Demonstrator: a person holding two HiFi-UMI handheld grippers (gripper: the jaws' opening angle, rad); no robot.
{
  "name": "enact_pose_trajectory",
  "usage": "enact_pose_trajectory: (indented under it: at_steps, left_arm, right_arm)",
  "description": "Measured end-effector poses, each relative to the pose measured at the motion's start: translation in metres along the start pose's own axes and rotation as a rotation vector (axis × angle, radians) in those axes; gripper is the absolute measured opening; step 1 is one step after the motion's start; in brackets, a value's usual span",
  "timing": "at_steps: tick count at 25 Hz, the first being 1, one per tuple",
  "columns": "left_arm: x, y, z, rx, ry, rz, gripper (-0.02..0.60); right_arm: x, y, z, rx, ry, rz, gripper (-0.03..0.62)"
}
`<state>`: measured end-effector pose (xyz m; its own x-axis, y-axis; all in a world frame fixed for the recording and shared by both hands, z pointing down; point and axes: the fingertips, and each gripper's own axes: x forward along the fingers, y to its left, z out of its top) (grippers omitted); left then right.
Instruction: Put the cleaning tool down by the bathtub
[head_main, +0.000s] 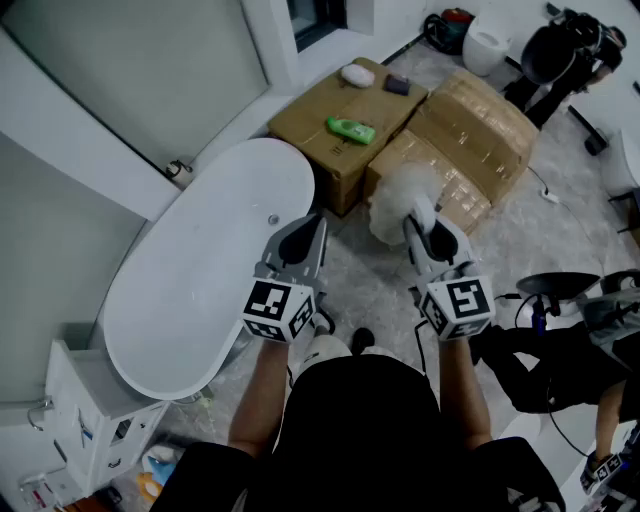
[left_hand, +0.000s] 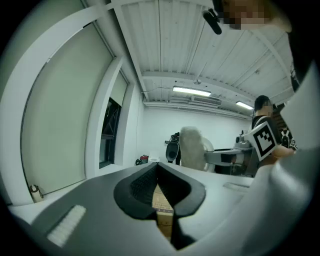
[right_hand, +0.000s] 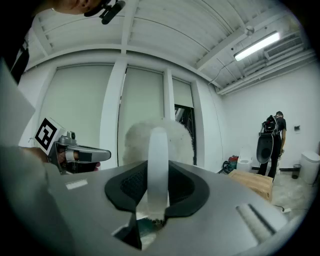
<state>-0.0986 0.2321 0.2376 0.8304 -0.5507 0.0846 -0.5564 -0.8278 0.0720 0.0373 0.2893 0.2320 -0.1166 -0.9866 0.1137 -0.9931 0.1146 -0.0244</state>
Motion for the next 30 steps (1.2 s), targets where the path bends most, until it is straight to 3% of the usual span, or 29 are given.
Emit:
enact_pose_trajectory:
  at_steps: [16,30]
  left_arm:
    - [-0.014,-0.029,0.006,0.017,-0.006,0.000,-0.002]
    - [-0.004,-0.034,-0.016,0.022,0.062,0.035,-0.002]
  right_arm:
    - [-0.034,-0.008,0.005,-0.002,-0.022,-0.036,0.094]
    - [-0.037,-0.029,-0.015,0.031,0.018,-0.036,0.094]
